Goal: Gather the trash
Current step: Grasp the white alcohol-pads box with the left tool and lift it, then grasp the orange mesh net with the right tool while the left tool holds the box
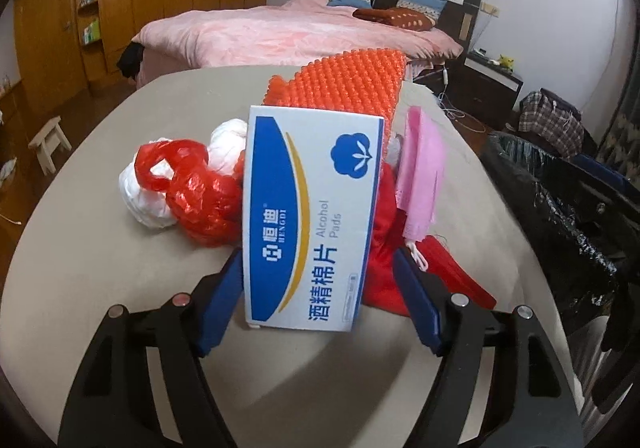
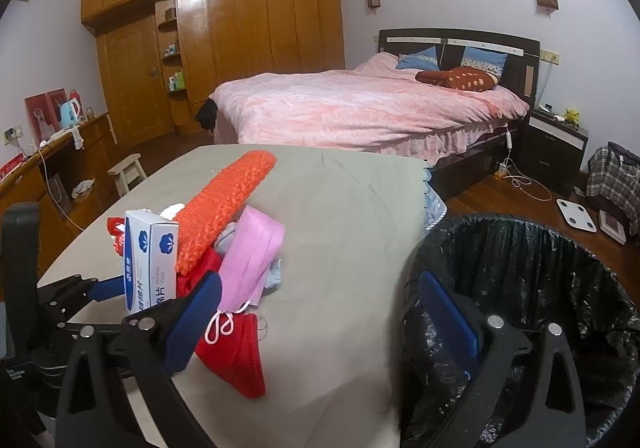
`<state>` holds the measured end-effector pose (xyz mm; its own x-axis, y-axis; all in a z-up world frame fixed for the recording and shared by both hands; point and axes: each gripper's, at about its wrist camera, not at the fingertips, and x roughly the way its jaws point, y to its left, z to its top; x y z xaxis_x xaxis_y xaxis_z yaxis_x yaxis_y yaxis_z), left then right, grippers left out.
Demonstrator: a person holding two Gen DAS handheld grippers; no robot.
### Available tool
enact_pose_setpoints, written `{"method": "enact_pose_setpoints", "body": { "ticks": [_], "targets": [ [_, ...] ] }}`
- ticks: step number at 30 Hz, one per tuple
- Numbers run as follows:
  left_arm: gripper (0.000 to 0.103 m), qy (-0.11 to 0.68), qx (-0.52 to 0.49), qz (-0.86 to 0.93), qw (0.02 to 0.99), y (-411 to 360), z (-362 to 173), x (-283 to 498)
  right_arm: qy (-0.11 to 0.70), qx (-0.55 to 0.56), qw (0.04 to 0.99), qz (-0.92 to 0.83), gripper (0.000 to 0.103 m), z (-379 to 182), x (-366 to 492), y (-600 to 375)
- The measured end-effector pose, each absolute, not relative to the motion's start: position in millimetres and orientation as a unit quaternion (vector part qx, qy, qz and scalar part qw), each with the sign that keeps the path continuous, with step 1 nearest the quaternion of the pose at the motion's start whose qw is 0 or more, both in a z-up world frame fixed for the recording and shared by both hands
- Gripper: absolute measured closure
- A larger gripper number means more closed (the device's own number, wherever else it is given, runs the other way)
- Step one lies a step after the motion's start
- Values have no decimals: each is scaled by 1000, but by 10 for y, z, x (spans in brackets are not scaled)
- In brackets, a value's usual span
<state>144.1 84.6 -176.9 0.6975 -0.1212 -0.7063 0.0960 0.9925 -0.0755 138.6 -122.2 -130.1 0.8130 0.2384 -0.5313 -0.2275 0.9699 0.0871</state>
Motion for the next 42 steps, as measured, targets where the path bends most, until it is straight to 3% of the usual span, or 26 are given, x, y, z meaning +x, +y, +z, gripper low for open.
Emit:
{"method": "enact_pose_setpoints", "body": {
  "ticks": [8,12,22,35,42],
  "targets": [
    [30,384,-22,-45,922,888,-1759,1594,283,14,951,121,6,-1317,1381,-1245],
    [43,386,-27,-52,921,909,-1777,1600,285,10,950,126,6,-1326,1382,-1218],
    [42,386,-40,-59,920,912,-1775,1567,289,8,949,129,6,-1336,1378,-1176],
    [43,317,-39,-10,948,1126,-1282,1458,275,11,951,140,6,-1200,1569,-1021],
    [43,300,-27,22,953,1300,-1137,1507,286,11,943,172,15,-1224,1791,-693]
  ]
}}
